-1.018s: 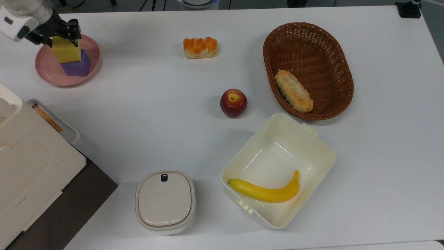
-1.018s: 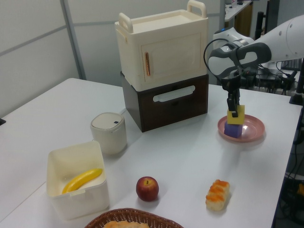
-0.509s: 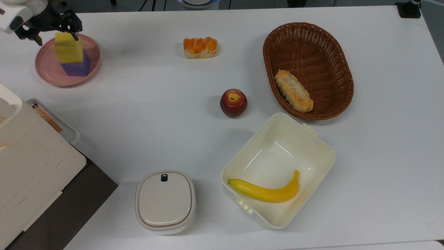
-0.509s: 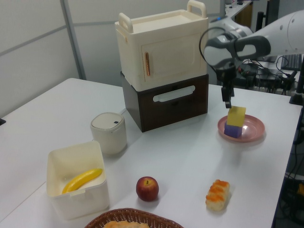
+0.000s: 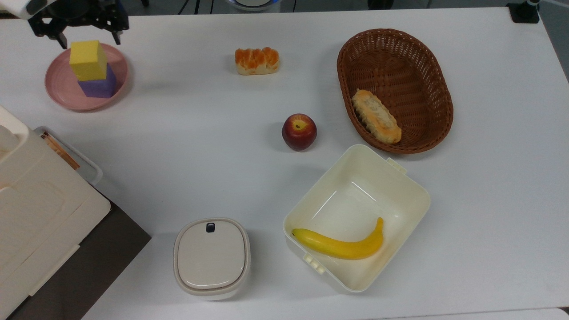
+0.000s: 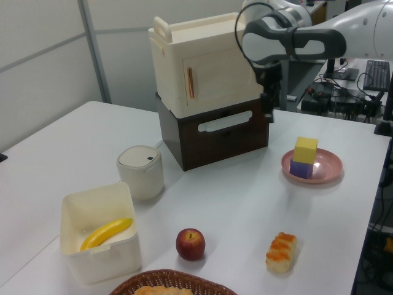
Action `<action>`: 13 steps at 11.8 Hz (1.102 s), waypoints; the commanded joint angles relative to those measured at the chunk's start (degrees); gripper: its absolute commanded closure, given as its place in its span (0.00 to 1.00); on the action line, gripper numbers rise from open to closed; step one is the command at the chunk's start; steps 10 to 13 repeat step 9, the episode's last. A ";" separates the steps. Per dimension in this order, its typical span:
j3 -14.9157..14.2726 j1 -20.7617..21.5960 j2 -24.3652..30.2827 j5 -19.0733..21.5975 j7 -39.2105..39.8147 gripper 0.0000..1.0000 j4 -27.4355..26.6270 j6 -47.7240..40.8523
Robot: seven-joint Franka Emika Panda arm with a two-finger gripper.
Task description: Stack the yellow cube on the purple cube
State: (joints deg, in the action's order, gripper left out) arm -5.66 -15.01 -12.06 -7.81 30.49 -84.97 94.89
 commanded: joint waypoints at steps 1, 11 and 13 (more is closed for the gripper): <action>-0.31 5.23 2.03 1.56 -6.82 0.00 1.13 -1.73; -0.31 12.73 2.30 3.94 -14.23 0.00 0.77 -1.20; -0.31 12.73 2.30 3.94 -14.23 0.00 0.77 -1.20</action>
